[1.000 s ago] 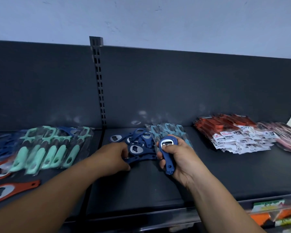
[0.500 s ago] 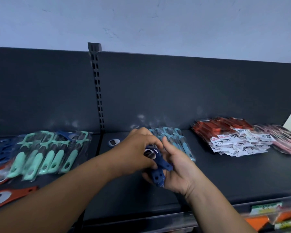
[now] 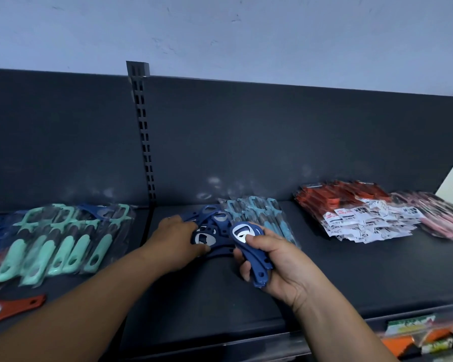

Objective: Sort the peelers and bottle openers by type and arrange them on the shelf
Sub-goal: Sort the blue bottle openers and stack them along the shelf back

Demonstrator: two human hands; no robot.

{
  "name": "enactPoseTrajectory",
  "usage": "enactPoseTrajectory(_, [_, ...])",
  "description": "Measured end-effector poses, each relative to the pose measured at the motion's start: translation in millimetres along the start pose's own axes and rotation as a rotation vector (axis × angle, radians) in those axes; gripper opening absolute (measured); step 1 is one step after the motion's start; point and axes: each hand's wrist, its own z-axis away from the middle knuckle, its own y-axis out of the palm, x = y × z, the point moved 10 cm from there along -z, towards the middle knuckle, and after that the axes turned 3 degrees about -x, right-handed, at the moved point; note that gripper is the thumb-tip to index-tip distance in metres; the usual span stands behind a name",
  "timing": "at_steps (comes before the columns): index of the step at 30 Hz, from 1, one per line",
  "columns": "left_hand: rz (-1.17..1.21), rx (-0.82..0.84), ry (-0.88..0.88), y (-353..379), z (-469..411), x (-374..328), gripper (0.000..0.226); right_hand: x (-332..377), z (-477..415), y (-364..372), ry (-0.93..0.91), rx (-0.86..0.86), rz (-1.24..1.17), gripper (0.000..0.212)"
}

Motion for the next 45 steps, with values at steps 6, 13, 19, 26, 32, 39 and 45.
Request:
enactPoseTrajectory(6, [0.145,-0.072,-0.021,-4,-2,0,0.042,2,1,-3,-0.031,-0.012,0.036,0.031])
enactPoseTrajectory(13, [0.757,-0.186,-0.064,-21,-1,5,0.029,8,2,1,-0.081,-0.014,0.084,0.029])
enactPoseTrajectory(19, [1.174,-0.18,-0.1,-58,20,-2,0.027,17,-1,11,-0.181,-0.033,0.118,0.026])
enactPoseTrajectory(26, [1.212,-0.278,-0.141,-55,45,-10,0.017,-23,-6,70,-0.07,0.193,-0.005,0.035])
enactPoseTrajectory(32, [1.306,-0.311,-0.292,-48,73,32,0.016,-42,-7,106,-0.15,0.221,0.169,0.048])
enactPoseTrajectory(39, [1.564,-0.017,-0.453,-30,126,71,0.024,-79,-7,165,-0.206,0.193,0.178,0.037])
enactPoseTrajectory(45, [1.496,-0.072,-0.41,-60,176,163,0.031,-162,5,253,-0.076,0.289,0.157,0.028])
